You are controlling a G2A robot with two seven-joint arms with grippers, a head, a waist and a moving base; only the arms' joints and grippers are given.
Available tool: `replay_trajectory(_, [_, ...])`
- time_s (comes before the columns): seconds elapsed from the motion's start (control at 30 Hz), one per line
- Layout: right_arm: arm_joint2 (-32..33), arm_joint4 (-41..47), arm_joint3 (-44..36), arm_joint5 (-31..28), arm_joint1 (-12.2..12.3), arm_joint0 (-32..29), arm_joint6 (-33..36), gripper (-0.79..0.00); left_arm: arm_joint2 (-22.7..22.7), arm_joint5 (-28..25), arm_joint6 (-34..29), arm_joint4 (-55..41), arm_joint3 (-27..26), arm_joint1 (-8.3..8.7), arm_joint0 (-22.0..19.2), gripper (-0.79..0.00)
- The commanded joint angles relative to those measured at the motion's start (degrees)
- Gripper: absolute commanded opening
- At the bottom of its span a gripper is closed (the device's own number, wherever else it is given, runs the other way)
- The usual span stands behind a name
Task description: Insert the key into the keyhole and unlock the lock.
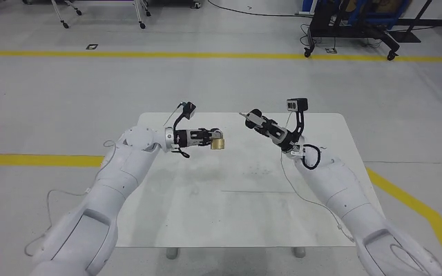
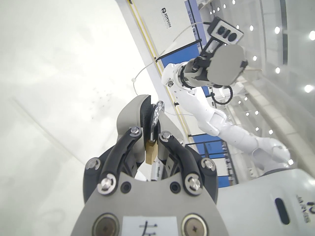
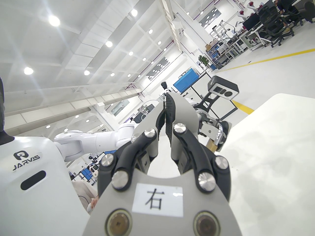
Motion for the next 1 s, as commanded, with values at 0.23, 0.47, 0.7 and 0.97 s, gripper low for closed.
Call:
replay_trajectory(0.23, [9.1, -18.89, -4.73, 0.01, 2.14, -5.87, -12.95, -0.785, 0.83, 32.57, -8.94, -11.49, 2.97, -2.38, -3.72, -0.785])
replay_trajectory(0.47, [14.66, -26.94, -14.45, 4.16, 3.55, -13.11, -17.65, -0.785, 0.82, 33.33, -5.15, -18.77, 10.88, -5.82, -5.84, -0.785])
replay_trajectory(0.7, [12.57, -31.77, -20.28, 21.35, 2.4, -15.66, -25.97, -0.785, -1.92, 23.68, -3.61, -30.79, 16.77, -9.79, -3.83, -0.785])
replay_trajectory(0.97, [12.06, -17.82, -19.66, 24.76, 1.52, -15.59, -22.07, -0.785, -3.19, 16.83, -3.86, -36.21, 19.71, -12.72, -3.17, -0.785])
